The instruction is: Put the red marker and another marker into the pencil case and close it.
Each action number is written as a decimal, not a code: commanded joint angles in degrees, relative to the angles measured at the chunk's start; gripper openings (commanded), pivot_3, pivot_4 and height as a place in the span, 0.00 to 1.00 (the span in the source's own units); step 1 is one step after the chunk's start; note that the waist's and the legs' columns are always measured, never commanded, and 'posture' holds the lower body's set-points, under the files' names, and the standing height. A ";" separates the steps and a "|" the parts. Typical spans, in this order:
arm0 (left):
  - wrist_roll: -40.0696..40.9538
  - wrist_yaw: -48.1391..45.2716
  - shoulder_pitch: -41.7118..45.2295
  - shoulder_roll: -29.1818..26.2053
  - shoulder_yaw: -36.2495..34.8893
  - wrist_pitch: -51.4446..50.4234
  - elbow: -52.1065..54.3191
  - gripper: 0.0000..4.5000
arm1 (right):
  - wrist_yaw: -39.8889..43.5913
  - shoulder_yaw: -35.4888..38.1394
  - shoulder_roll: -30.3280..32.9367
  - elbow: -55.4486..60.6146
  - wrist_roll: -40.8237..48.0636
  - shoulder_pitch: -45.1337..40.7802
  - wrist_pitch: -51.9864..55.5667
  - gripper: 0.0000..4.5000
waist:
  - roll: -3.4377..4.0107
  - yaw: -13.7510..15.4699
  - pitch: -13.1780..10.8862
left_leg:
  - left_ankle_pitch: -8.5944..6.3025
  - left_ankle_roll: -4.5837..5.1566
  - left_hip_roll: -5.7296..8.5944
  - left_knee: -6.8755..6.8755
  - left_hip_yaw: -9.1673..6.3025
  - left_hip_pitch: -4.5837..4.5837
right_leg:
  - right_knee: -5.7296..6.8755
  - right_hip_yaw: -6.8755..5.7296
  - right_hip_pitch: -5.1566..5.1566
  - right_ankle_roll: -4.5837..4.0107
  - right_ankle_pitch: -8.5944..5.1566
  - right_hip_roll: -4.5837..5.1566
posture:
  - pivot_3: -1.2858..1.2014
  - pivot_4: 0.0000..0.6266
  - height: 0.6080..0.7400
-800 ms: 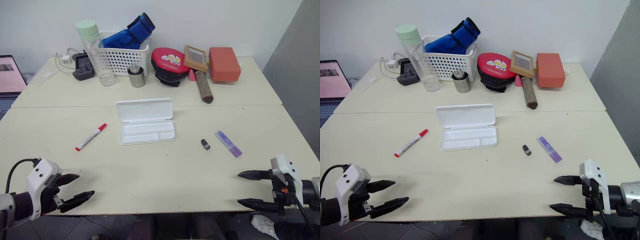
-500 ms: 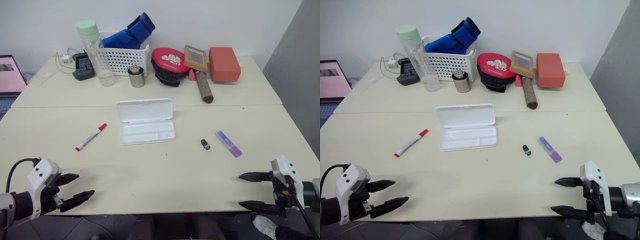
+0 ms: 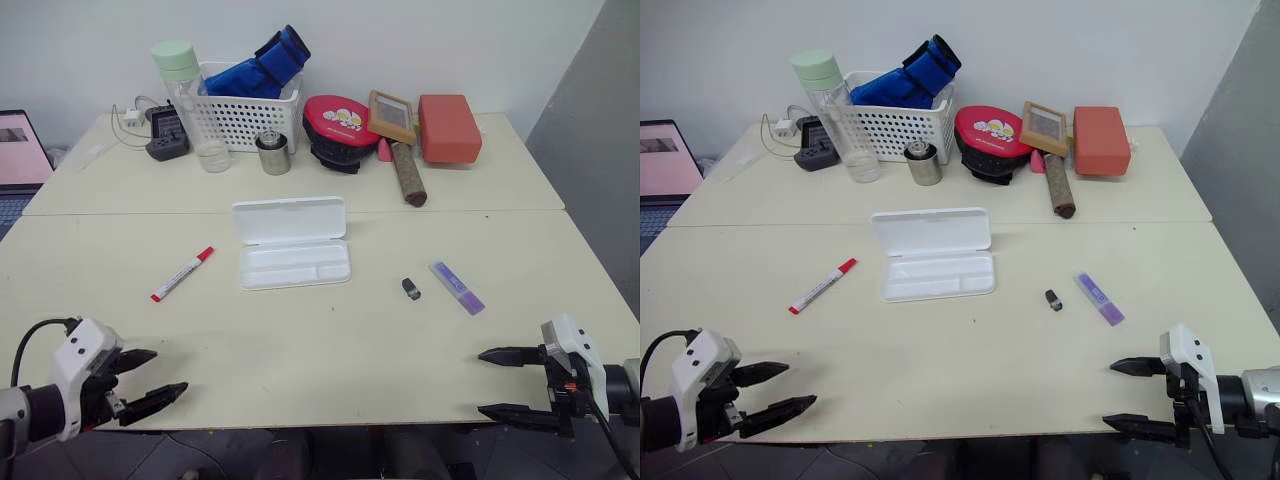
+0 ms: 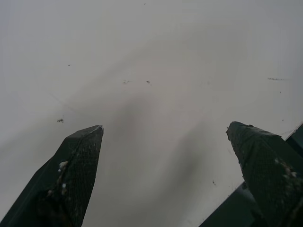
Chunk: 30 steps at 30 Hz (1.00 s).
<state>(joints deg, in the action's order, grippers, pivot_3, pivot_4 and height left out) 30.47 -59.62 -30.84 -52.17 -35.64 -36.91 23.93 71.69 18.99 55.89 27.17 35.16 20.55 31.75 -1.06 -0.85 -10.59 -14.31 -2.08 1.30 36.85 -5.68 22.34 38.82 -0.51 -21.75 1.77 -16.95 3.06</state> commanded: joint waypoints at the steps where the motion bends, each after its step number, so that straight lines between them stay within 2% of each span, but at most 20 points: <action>1: 1.19 -0.10 1.38 0.13 -0.07 -0.53 0.58 0.99 | 0.74 0.37 0.55 0.63 1.04 -1.28 -0.43 1.00 | 0.00 0.00 0.00 | 0.00 0.00 0.00 0.00 0.01 0.00 | 0.00 0.00 0.00 0.00 0.00 0.00 | 0.52 0.24 1.00; 7: 4.20 1.07 8.97 0.10 5.00 -2.58 2.47 0.99 | -1.02 0.71 -1.22 1.98 6.24 -7.30 1.70 1.00 | 0.00 0.35 0.00 | 0.00 0.00 0.00 0.02 0.01 -0.01 | 0.00 -0.02 0.02 -0.01 0.01 0.00 | 0.52 0.24 1.00; 11: 3.74 2.66 19.96 0.52 14.17 -2.35 2.03 0.99 | -7.27 1.39 -3.49 2.11 11.67 -17.38 4.55 1.00 | 0.00 0.44 -0.01 | 0.00 -0.01 0.00 0.02 0.01 -0.01 | 0.01 -0.02 0.01 -0.06 0.05 -0.01 | 0.52 0.24 1.00; 15: 1.77 2.07 31.13 1.20 22.56 -0.93 -2.10 0.99 | -11.56 -0.50 -4.44 2.06 11.43 -24.46 5.22 1.00 | -0.03 0.61 -0.01 | 0.00 -0.02 0.06 0.05 0.07 -0.02 | 0.03 -0.05 0.06 -0.21 0.17 -0.03 | 0.52 0.24 1.00; 18: -2.50 -0.31 41.27 1.97 30.71 2.53 -8.63 0.99 | -14.53 -3.08 -4.92 1.97 10.27 -29.06 5.90 1.00 | -0.03 0.60 -0.01 | 0.00 -0.02 0.08 0.05 0.13 0.02 | 0.08 -0.09 0.02 -0.21 0.18 -0.21 | 0.52 0.24 1.00; 23: -8.47 -6.99 54.79 3.93 40.52 8.62 -21.57 0.99 | -16.72 -5.48 -5.20 3.66 9.73 -30.72 6.12 1.00 | -0.03 0.60 -0.02 | 0.00 -0.01 0.08 0.05 0.22 0.04 | 0.08 -0.12 -0.02 -0.21 0.18 -0.24 | 0.52 0.24 1.00; 30: -18.15 -14.88 69.71 9.22 49.88 20.08 -43.44 0.99 | -19.54 -5.02 -6.15 5.85 9.67 -29.30 5.84 1.00 | -0.07 0.52 -0.04 | 0.01 0.00 0.09 0.13 0.27 0.16 | 0.14 -0.19 -0.10 -0.20 0.19 -0.30 | 0.52 0.24 1.00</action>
<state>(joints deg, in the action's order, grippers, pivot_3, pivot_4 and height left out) 14.86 -72.36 36.40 -43.41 12.94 -20.58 -15.72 53.10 12.29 49.97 30.80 44.10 -8.97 38.10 -1.14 -0.34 -10.63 -14.30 -2.08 1.39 37.00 -5.41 22.52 38.96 -0.70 -21.86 1.58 -16.76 2.75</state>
